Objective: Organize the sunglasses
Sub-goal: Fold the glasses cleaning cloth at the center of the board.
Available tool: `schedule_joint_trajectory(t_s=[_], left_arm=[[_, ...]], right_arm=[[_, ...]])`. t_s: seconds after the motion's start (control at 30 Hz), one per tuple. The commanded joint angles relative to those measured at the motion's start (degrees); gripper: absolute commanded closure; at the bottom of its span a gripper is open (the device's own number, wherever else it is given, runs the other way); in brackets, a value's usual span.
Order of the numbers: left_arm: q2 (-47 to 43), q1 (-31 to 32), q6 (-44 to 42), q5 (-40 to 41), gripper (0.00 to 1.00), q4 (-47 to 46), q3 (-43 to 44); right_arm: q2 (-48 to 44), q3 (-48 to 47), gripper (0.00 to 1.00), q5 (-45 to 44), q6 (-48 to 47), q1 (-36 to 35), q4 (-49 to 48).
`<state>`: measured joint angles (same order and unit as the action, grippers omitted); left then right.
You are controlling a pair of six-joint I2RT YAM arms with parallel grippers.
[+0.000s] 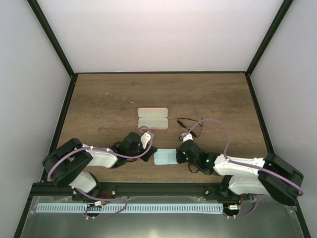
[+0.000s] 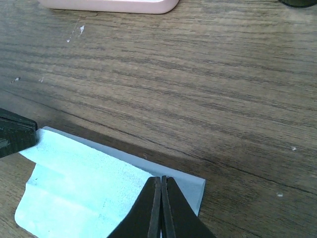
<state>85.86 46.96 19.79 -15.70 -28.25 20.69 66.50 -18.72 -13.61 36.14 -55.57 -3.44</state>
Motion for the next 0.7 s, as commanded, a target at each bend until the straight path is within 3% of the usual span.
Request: schedule_joint_trajectory(t_s=[0.0,0.67], left_arm=[[-0.66,0.43,0.58,-0.03,0.95,-1.83,-0.89],[-1.21,1.8,1.46,0.63,0.95,-2.71,-1.89]], right_arm=[[-0.93,0.27,0.99,-1.83,1.23,-1.11,0.54],[-2.03,0.35,0.99,-3.16,2.42,-2.52,2.3]])
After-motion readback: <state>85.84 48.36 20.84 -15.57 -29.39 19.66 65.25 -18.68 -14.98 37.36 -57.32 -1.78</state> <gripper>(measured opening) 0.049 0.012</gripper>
